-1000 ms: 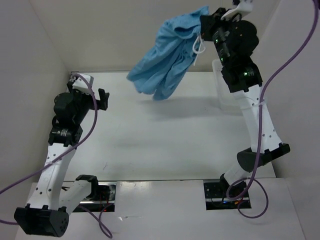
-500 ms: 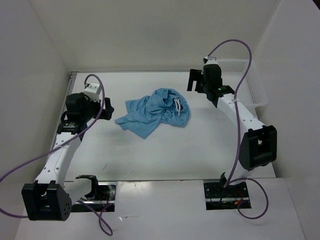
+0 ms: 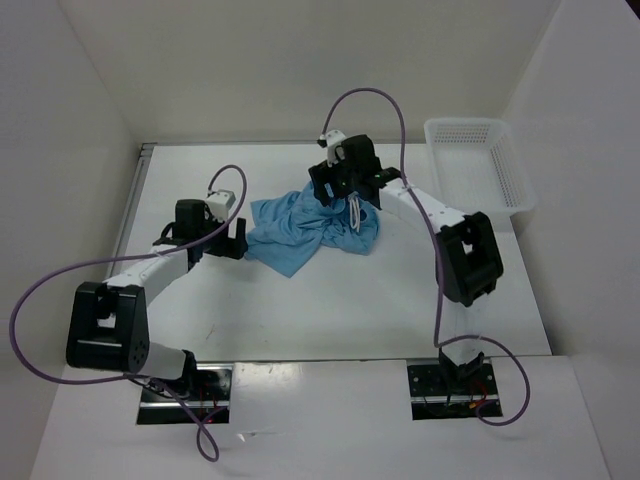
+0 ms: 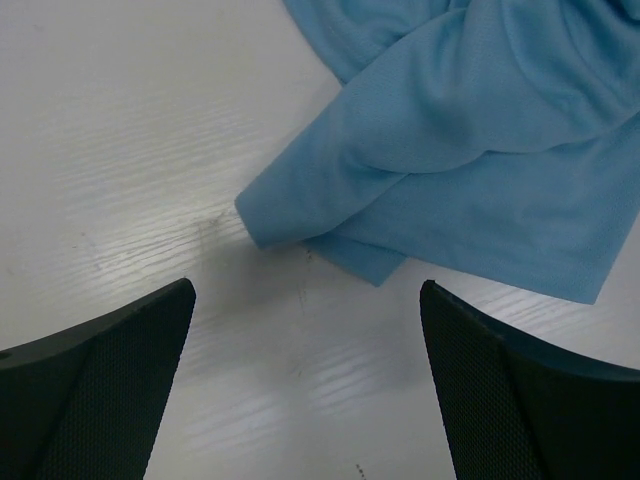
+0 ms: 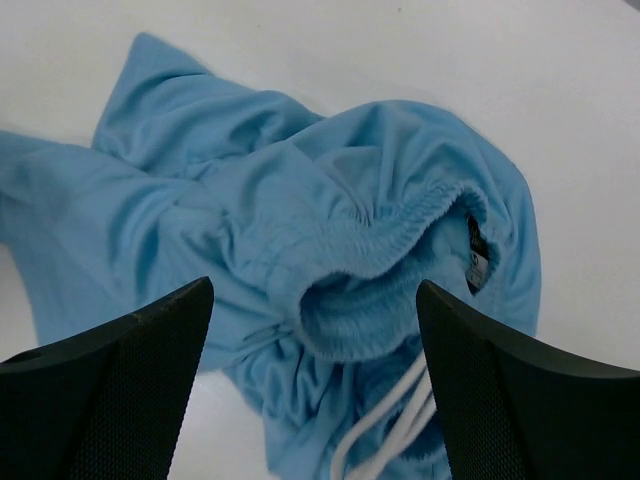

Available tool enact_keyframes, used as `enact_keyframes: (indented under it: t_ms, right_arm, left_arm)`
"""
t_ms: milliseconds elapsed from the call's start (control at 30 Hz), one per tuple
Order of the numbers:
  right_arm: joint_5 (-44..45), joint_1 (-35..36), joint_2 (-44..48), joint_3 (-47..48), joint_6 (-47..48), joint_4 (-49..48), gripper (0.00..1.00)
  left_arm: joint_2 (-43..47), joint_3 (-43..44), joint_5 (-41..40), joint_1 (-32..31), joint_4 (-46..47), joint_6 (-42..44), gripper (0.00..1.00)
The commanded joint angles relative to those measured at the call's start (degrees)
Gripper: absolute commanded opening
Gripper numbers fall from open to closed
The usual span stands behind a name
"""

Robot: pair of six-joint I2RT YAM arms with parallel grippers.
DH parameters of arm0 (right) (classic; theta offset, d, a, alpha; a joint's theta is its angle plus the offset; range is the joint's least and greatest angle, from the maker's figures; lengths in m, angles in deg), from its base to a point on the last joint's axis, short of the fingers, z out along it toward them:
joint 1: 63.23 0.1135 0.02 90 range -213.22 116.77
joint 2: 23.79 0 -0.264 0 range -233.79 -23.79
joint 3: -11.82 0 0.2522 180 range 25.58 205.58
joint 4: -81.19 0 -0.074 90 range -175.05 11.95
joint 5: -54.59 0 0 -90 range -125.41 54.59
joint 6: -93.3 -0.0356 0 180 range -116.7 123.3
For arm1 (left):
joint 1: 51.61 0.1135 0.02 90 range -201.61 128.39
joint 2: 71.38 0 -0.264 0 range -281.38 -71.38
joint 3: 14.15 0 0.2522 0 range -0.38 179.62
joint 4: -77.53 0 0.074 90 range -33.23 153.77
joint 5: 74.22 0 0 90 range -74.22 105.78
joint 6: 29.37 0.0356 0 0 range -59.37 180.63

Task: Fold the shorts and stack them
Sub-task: Move the shorts to the center of the board

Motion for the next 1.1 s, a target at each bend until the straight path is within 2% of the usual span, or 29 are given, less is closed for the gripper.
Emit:
enact_keyframes:
  t_ms: [0,200,300,500,533,600,700,733,767,833,867,900,967,1067]
  right_arm:
    - [-5.7,-1.1,-6.7,9.2,0.8,1.1,0.87]
    - [-8.4,-1.1,-12.9,12.5,-3.0,1.1,0.86]
    - [-8.4,-1.1,-12.9,12.5,-3.8,1.1,0.81]
    - [-5.2,-1.1,-10.2,8.9,-3.8,1.1,0.81]
    - [-5.2,-1.1,-8.8,8.9,-3.8,1.1,0.81]
    - [-5.2,-1.1,-7.4,6.9,-3.8,1.1,0.81]
    - [-5.7,-1.1,-5.7,5.3,-3.8,1.1,0.81]
    - [-6.3,-1.1,-4.9,4.5,-4.4,1.1,0.81]
    - [-6.8,-1.1,-4.9,4.5,-4.4,1.1,0.79]
    - [-7.4,-1.1,-4.9,4.0,-5.0,1.1,0.78]
    - [-7.4,-1.1,-5.4,4.0,-5.0,1.1,0.74]
    - [-7.4,-1.1,-5.4,4.6,-5.0,1.1,0.72]
    - [-7.4,-0.5,-7.3,5.4,-5.6,1.1,0.68]
    - [-7.4,-0.5,-8.1,6.8,-7.7,1.1,0.61]
  left_arm:
    - [-2.1,-1.0,0.5,-1.1,8.6,0.2,1.00]
    - [-5.9,-1.2,1.8,-1.1,12.0,0.2,1.00]
    - [-7.6,-1.2,0.9,-1.7,14.6,0.2,1.00]
    - [-12.9,-0.7,0.9,-3.1,19.0,0.2,1.00]
    - [-13.5,-0.7,0.9,-3.1,19.7,0.2,0.97]
    - [-14.9,-0.1,0.9,-3.1,18.2,0.2,0.90]
    - [-14.9,-0.8,2.1,-3.1,14.1,0.2,0.68]
    - [-14.9,-1.4,2.1,-3.1,14.1,0.2,0.60]
    - [-14.4,-1.9,2.1,-3.1,14.1,0.2,0.39]
    - [-13.8,-2.5,2.1,-3.1,14.1,0.2,0.24]
    - [-13.8,-2.5,2.1,-3.1,14.1,0.2,0.19]
    - [-13.1,-2.5,2.1,-3.1,14.1,0.2,0.09]
    - [-12.6,-2.5,2.1,-3.1,14.1,0.2,0.01]
    - [-10.7,-2.5,2.1,-3.1,13.4,0.2,0.00]
